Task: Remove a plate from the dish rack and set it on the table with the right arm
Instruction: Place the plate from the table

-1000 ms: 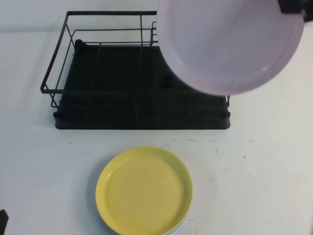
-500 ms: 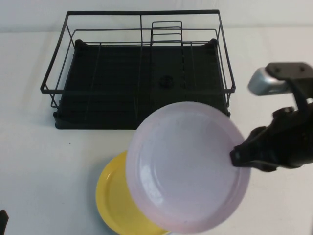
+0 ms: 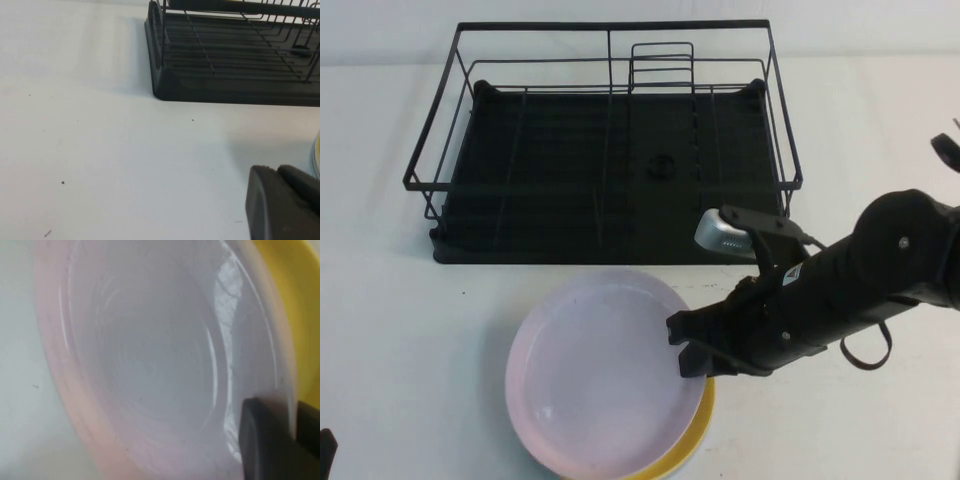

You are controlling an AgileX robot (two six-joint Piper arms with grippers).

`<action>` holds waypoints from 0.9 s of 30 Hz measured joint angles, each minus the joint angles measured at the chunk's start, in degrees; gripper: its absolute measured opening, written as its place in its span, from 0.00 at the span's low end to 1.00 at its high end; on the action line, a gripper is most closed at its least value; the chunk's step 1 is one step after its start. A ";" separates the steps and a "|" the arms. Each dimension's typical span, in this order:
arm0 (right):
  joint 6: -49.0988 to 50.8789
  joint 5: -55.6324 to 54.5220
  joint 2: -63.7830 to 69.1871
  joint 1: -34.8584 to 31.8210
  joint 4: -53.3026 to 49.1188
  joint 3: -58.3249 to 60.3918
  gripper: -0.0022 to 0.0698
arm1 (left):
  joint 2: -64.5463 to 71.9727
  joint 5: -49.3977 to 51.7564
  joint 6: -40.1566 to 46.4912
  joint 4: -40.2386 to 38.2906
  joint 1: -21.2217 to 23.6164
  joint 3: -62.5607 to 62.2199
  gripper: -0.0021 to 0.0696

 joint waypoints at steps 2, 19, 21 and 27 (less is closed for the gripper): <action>-1.48 -0.59 1.35 0.00 2.07 0.00 0.08 | 0.00 0.00 0.00 0.00 0.00 0.00 0.02; -2.74 -2.52 3.44 0.00 3.43 0.00 0.08 | 0.00 0.00 0.00 0.00 0.00 0.00 0.02; -2.74 -2.05 3.44 0.00 3.47 0.00 0.10 | 0.00 0.00 0.00 0.00 0.00 0.00 0.02; -2.74 -0.25 3.44 0.00 3.47 0.00 0.28 | 0.00 0.00 0.00 0.00 0.00 0.00 0.02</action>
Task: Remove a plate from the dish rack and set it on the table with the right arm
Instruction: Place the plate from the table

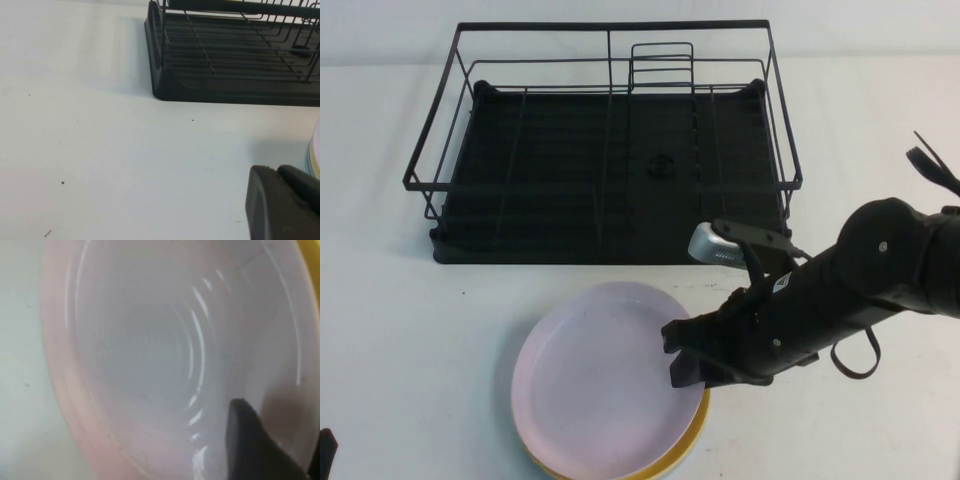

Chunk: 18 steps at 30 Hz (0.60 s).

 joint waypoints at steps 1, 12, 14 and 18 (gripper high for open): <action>0.00 0.14 0.00 0.00 0.00 0.00 0.31 | 0.00 0.00 0.00 0.00 0.00 0.00 0.02; 0.11 2.72 -3.17 -0.22 -2.37 0.00 0.61 | 0.00 0.00 0.00 0.00 0.00 0.00 0.02; 0.97 4.01 -5.04 -0.22 -3.69 0.00 0.61 | 0.00 0.00 0.00 0.00 0.00 0.00 0.02; 2.84 7.36 -9.59 -0.22 -8.39 0.00 0.60 | 0.00 0.00 0.00 0.00 0.00 0.00 0.02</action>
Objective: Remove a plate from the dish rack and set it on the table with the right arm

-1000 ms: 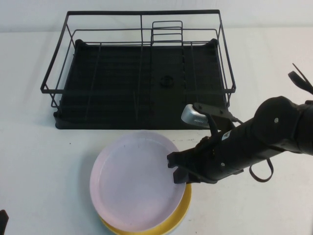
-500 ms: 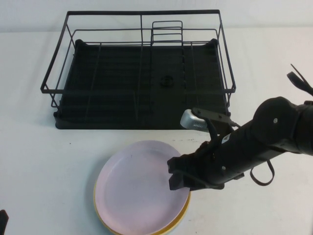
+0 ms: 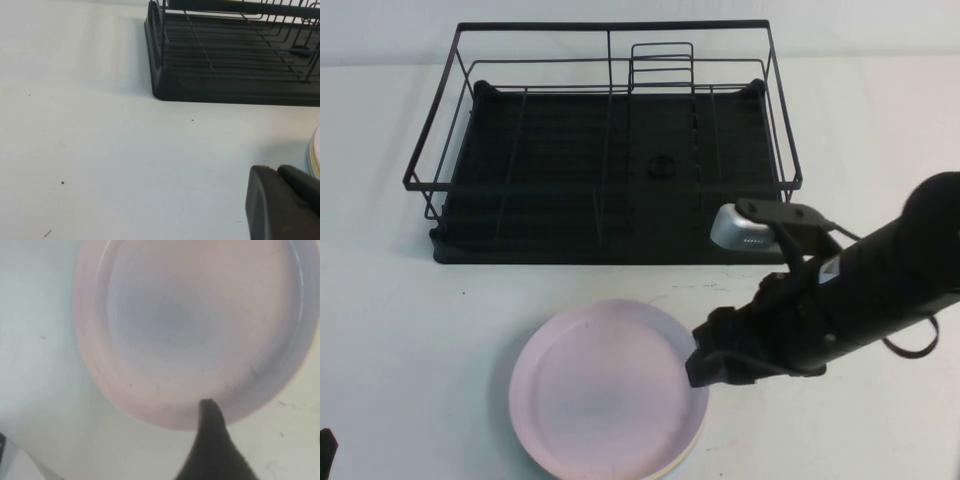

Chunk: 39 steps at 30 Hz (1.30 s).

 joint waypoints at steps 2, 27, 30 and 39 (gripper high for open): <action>0.11 1.52 -2.33 0.00 -2.06 0.00 0.54 | 0.00 0.00 0.00 0.00 0.00 0.00 0.02; 2.65 22.62 -44.11 -0.11 -21.06 8.01 0.00 | 0.00 0.00 0.00 0.00 0.00 0.00 0.02; 2.24 19.57 -48.56 -0.11 -24.37 12.55 0.00 | 0.00 0.00 0.00 0.00 0.00 0.00 0.02; 1.48 -9.29 -60.64 -12.16 -37.65 38.10 0.00 | 0.00 0.00 0.00 0.00 0.00 0.00 0.02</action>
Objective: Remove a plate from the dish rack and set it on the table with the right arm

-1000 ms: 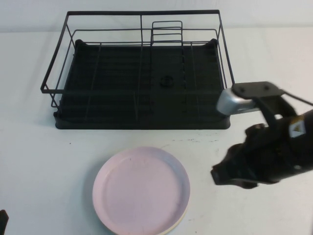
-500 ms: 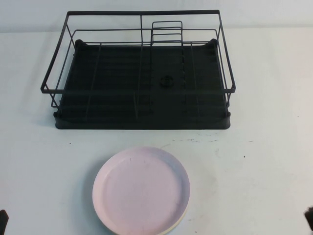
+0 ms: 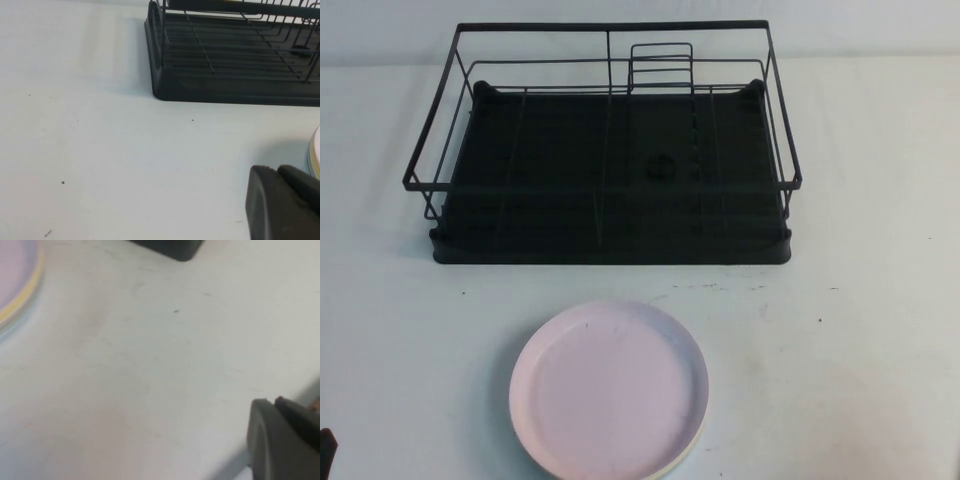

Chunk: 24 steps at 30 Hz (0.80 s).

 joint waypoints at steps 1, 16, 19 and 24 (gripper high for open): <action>0.00 -3.32 -2.04 -3.61 -0.29 3.10 0.00 | 0.00 0.00 0.00 0.00 0.00 0.00 0.02; 0.00 -24.71 -25.80 -24.24 3.82 22.02 0.00 | 0.00 0.02 0.00 0.00 0.00 0.00 0.02; 0.00 -22.30 -25.90 -24.26 6.07 22.15 0.00 | 0.00 0.02 0.00 0.00 0.00 0.00 0.02; 0.00 -21.54 -25.90 -24.48 5.56 22.37 0.00 | 0.00 0.02 0.00 0.00 0.00 0.00 0.02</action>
